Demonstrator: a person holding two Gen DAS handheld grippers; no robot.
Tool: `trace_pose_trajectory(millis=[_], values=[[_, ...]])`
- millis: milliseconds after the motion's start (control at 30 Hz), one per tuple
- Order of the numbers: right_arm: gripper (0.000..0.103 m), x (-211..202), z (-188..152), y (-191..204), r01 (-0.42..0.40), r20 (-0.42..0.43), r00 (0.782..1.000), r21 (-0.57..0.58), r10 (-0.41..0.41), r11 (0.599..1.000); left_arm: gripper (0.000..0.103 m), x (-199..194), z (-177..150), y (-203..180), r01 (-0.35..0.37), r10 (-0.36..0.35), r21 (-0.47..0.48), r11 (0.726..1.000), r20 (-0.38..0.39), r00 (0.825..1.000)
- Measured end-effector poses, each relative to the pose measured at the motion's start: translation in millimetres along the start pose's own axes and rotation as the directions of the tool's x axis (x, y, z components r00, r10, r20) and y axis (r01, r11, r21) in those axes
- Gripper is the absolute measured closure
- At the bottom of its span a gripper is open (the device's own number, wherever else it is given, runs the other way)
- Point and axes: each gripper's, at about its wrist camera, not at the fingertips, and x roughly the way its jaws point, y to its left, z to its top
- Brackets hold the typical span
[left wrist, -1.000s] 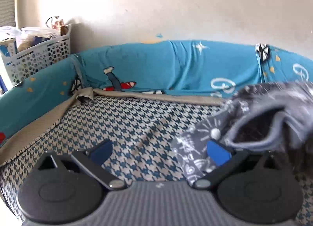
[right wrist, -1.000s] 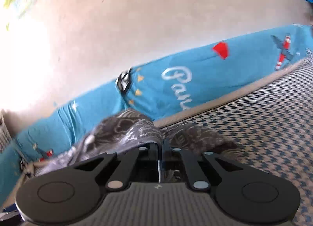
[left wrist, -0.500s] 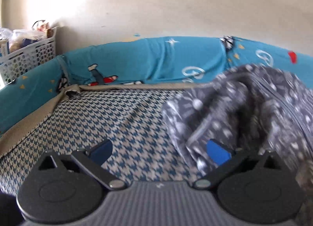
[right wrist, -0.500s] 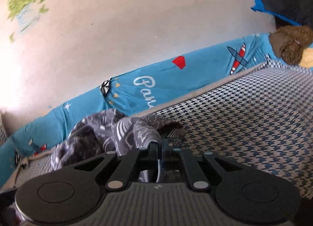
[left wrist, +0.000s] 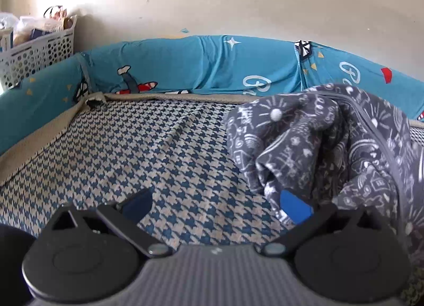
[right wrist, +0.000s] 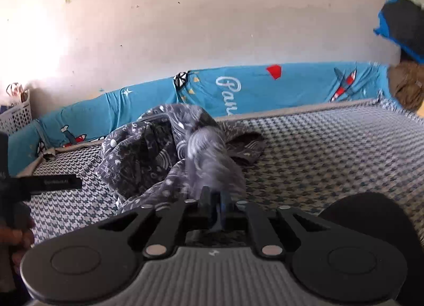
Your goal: Fold clothes
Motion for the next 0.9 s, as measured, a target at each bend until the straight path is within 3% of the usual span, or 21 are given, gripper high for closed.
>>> trace_pose_trajectory(millis=[67, 233, 367, 500, 567, 633, 733, 867, 900], values=[[0.084, -9, 3, 6, 0.025, 0.040, 0.999, -0.025, -0.024, 0.999, 0.000, 1, 2, 4, 0.010, -0.010, -0.010, 1.000, -0.001, 1.000], [0.082, -19, 12, 26, 0.035, 0.103, 0.994, -0.085, -0.027, 0.996, 0.000, 16, 2, 9, 0.013, -0.012, 0.005, 1.000, -0.012, 1.000], [0.082, -2, 19, 46, 0.005, 0.069, 0.998, -0.118, 0.003, 0.993, 0.001, 34, 5, 9, 0.019, -0.018, 0.010, 1.000, -0.047, 0.999], [0.080, 24, 23, 67, -0.050, 0.014, 0.999, -0.141, 0.052, 0.989, 0.011, 52, 18, 14, 0.080, -0.084, -0.046, 0.996, -0.106, 0.991], [0.078, 39, 25, 78, -0.071, -0.013, 0.997, -0.154, 0.070, 0.985, 0.014, 60, 27, 16, 0.079, -0.084, -0.046, 0.996, -0.121, 0.989], [0.077, 55, 27, 87, -0.085, -0.035, 0.996, -0.169, 0.081, 0.982, 0.025, 67, 36, 17, 0.081, -0.085, -0.033, 0.996, -0.125, 0.988], [0.076, 80, 36, 98, -0.117, -0.059, 0.992, -0.177, 0.108, 0.977, 0.030, 78, 52, 21, 0.069, -0.071, -0.015, 0.997, -0.127, 0.989], [0.070, 105, 51, 122, -0.169, -0.068, 0.985, -0.212, 0.158, 0.962, 0.027, 93, 72, 28, 0.027, -0.026, 0.005, 1.000, -0.121, 0.992], [0.070, 111, 54, 129, -0.184, -0.068, 0.983, -0.226, 0.173, 0.957, 0.020, 98, 77, 31, 0.011, -0.011, 0.007, 1.000, -0.120, 0.993]])
